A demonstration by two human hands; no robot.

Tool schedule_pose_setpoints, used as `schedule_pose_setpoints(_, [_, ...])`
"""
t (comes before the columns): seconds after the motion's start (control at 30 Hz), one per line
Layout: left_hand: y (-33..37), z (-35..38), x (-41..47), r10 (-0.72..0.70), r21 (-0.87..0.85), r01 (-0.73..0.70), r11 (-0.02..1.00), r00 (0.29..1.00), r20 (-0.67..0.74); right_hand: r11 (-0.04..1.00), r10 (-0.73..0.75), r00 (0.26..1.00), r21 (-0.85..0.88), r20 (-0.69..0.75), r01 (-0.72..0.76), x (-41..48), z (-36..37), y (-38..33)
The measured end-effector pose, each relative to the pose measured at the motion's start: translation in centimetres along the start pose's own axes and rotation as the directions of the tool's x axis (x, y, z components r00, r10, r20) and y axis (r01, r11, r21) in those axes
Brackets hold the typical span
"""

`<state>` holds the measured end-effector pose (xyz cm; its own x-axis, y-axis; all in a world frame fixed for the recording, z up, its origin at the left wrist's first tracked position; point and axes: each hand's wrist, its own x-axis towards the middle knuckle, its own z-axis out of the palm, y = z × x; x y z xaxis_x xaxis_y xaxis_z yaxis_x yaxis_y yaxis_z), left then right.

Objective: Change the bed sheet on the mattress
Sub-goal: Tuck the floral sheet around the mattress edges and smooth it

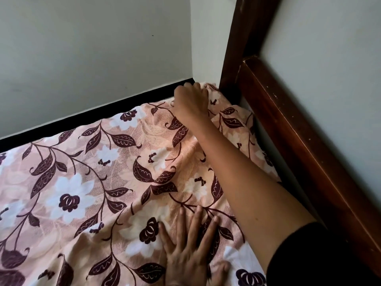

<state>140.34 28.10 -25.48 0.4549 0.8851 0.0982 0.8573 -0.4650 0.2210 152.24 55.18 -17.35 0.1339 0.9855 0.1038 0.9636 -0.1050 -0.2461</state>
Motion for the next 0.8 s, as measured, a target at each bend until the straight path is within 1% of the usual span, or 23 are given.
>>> schedule_pose_setpoints(0.13, [0.1,0.3,0.0,-0.005,0.024,0.007,1.000,0.997,-0.076,0.999,-0.027,0.994,-0.037,-0.108,0.023,2.0,-0.5,-0.7])
schedule_pose_setpoints(0.2, [0.1,0.6,0.2,-0.001,0.042,0.006,0.999,0.994,-0.113,1.000,-0.025,0.991,0.014,-0.131,0.027,3.2,-0.2,-1.5])
schedule_pose_setpoints(0.3, [0.1,1.0,0.4,-0.015,0.097,0.029,0.995,0.990,-0.139,0.994,-0.043,0.996,0.092,-0.083,0.051,4.2,0.5,-3.4])
schedule_pose_setpoints(0.4, [-0.2,1.1,-0.2,0.014,0.100,-0.003,0.995,0.993,-0.113,0.991,-0.095,0.995,0.093,-0.003,0.095,2.2,1.0,-4.6])
schedule_pose_setpoints(0.43, [-0.3,1.0,-0.3,0.019,0.101,-0.010,0.995,0.996,-0.092,0.992,-0.081,0.997,0.094,-0.012,0.082,0.9,1.2,-4.5])
schedule_pose_setpoints(0.5, [-0.4,1.1,-0.4,0.029,0.108,-0.021,0.994,0.997,-0.072,0.996,-0.007,0.999,0.086,-0.041,0.010,-1.8,1.9,-3.6])
schedule_pose_setpoints(0.57, [-0.4,1.0,-0.4,0.032,0.097,-0.024,0.995,0.996,-0.080,0.998,0.061,0.998,0.030,-0.023,-0.060,-3.6,2.6,-2.6])
schedule_pose_setpoints(0.63, [-0.4,1.0,-0.4,0.031,0.086,-0.022,0.996,0.995,-0.094,0.997,0.066,0.998,0.040,-0.005,-0.065,-3.3,2.6,-2.4])
schedule_pose_setpoints(0.73, [-0.2,1.4,-0.5,0.010,0.088,0.002,0.996,0.991,-0.134,0.982,0.074,0.996,0.169,0.050,-0.082,-0.3,1.5,-3.2])
schedule_pose_setpoints(0.77, [-0.3,1.7,-0.6,0.007,0.105,0.009,0.994,0.989,-0.151,0.979,0.068,0.996,0.187,0.055,-0.077,0.7,1.2,-3.7])
schedule_pose_setpoints(0.8, [-0.4,2.1,-0.8,0.014,0.163,0.013,0.987,0.986,-0.166,0.983,0.045,0.998,0.175,0.042,-0.052,1.6,1.2,-4.1])
